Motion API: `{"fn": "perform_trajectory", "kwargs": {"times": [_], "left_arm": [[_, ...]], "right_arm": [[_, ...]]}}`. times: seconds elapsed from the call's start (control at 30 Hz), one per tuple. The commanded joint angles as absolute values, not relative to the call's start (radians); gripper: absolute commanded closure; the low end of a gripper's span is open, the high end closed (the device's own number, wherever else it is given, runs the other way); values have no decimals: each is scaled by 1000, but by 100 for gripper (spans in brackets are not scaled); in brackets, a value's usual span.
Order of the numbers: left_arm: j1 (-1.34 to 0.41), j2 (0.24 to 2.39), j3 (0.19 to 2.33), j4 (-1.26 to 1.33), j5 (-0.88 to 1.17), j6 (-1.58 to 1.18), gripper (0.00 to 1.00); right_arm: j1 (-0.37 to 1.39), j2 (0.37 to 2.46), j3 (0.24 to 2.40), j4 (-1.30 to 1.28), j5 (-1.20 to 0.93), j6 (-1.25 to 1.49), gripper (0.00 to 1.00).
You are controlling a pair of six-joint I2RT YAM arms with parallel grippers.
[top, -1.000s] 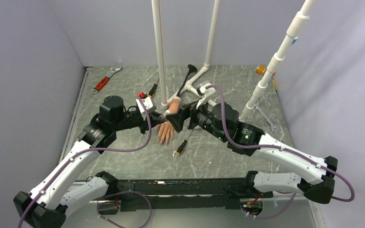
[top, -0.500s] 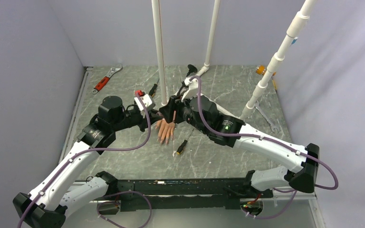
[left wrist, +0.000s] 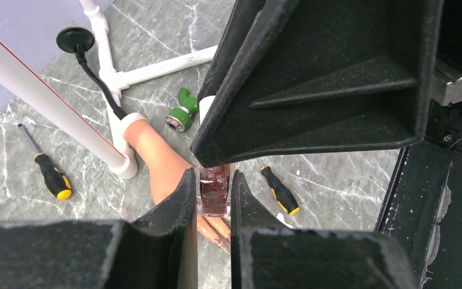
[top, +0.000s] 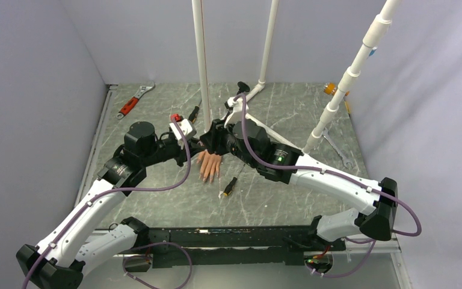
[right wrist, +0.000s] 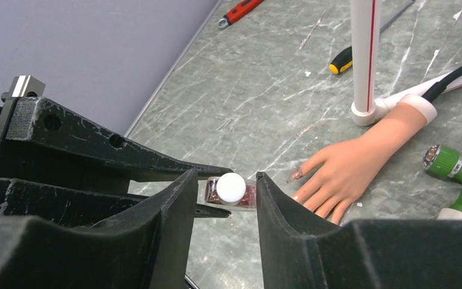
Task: Paint the nails
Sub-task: Unscrew the nail polish bottle.
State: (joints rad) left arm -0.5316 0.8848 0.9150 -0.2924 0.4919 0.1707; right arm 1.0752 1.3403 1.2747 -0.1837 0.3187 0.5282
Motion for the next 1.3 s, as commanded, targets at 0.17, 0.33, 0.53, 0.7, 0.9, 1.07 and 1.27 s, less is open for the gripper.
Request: {"fn": "perform_trajectory", "kwargs": {"times": [0.17,0.33,0.53,0.7,0.9,1.07,1.27], "left_arm": [[-534,859,926,-230,497,164,100],[-535,856,926,-230,503,165,100],[-534,854,924,-228,504,165,100],[-534,855,925,-232,532,171,100],[-534,854,922,-232,592,182,100],[-535,859,926,-237,620,187,100],[-534,867,927,-241,658,190,100]], "right_arm": [[1076,1356,1329,-166,321,530,67],[1077,1365,1320,-153,284,512,92],[1077,1353,1286,-131,242,473,100],[1077,1326,1223,-44,125,389,100],[1078,1303,1186,28,-17,279,100],[1077,1302,1187,12,-143,195,100],[1076,1300,1161,14,-213,157,100]]}}
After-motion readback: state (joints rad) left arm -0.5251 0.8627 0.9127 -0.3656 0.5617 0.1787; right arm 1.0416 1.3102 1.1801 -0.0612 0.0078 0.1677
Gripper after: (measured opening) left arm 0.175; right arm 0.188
